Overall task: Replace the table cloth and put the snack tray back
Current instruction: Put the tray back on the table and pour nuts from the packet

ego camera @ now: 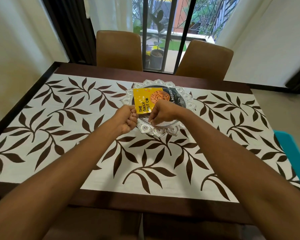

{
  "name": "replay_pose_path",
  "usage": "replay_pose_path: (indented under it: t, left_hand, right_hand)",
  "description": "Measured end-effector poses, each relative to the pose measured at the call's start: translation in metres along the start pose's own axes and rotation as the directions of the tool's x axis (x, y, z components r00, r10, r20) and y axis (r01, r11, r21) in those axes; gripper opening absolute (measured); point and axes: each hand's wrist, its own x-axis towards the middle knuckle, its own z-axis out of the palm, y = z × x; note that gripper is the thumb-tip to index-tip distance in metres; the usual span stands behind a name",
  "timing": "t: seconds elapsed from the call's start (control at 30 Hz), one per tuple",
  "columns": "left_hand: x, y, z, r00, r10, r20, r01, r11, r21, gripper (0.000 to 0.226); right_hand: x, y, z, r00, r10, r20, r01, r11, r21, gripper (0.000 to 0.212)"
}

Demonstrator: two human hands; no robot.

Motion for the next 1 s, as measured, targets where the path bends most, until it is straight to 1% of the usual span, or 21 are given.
replay_pose_path:
  t: [0.07,0.13,0.2,0.3,0.43,0.53,0.63,0.7,0.77,0.87,0.93,1.0]
  left_hand:
    - [-0.002,-0.005,0.0,0.999,-0.031,0.021,0.032,0.998,-0.052,0.042]
    - [-0.003,-0.011,0.001,0.998,-0.053,0.032,0.056,0.992,-0.115,0.041]
    - [-0.003,-0.017,0.003,0.998,-0.053,0.038,0.058,0.987,-0.147,0.039]
    - [-0.006,-0.022,0.009,0.998,-0.037,0.042,0.044,0.984,-0.171,0.034]
    - [-0.011,-0.022,0.018,0.998,0.054,0.03,-0.049,0.987,-0.151,0.026]
    - [-0.012,-0.021,0.023,0.993,0.111,0.035,-0.104,0.98,-0.169,0.035]
    - [-0.012,-0.021,0.029,0.986,0.161,0.038,-0.15,0.967,-0.204,0.046]
    - [-0.012,-0.022,0.033,0.981,0.186,0.046,-0.168,0.95,-0.265,0.043]
    - [-0.011,-0.025,0.037,0.982,0.177,0.06,-0.149,0.933,-0.326,0.034]
    - [-0.008,-0.028,0.041,0.988,0.154,0.031,-0.134,0.93,-0.341,0.033]
    - [-0.007,-0.03,0.042,0.991,0.13,0.0,-0.124,0.939,-0.321,0.031]
    - [-0.007,-0.031,0.043,0.991,0.13,-0.019,-0.129,0.937,-0.325,0.028]
  right_hand:
    - [-0.005,-0.006,-0.003,0.994,0.001,-0.11,0.011,0.994,0.11,0.014]
    - [-0.01,-0.014,-0.007,0.973,0.021,-0.231,0.043,0.962,0.269,0.012]
    - [-0.015,-0.021,-0.009,0.957,0.033,-0.289,0.082,0.924,0.374,0.01]
    - [-0.018,-0.029,-0.008,0.941,0.016,-0.338,0.11,0.931,0.349,0.009]
    - [-0.022,-0.03,-0.005,0.918,0.059,-0.392,0.102,0.921,0.377,0.009]
    - [-0.029,-0.029,-0.003,0.896,0.089,-0.435,0.093,0.921,0.379,0.01]
    - [-0.035,-0.031,0.001,0.877,0.096,-0.471,0.113,0.911,0.396,0.012]
    - [-0.034,-0.033,0.005,0.852,0.065,-0.519,0.135,0.931,0.338,0.014]
    - [-0.03,-0.035,0.011,0.833,-0.009,-0.553,0.139,0.971,0.193,0.014]
    - [-0.026,-0.04,0.023,0.845,-0.149,-0.514,0.157,0.987,-0.028,0.013]
    - [-0.027,-0.044,0.03,0.846,-0.247,-0.472,0.178,0.966,-0.187,0.017]
    - [-0.028,-0.043,0.034,0.838,-0.299,-0.456,0.186,0.943,-0.276,0.016]
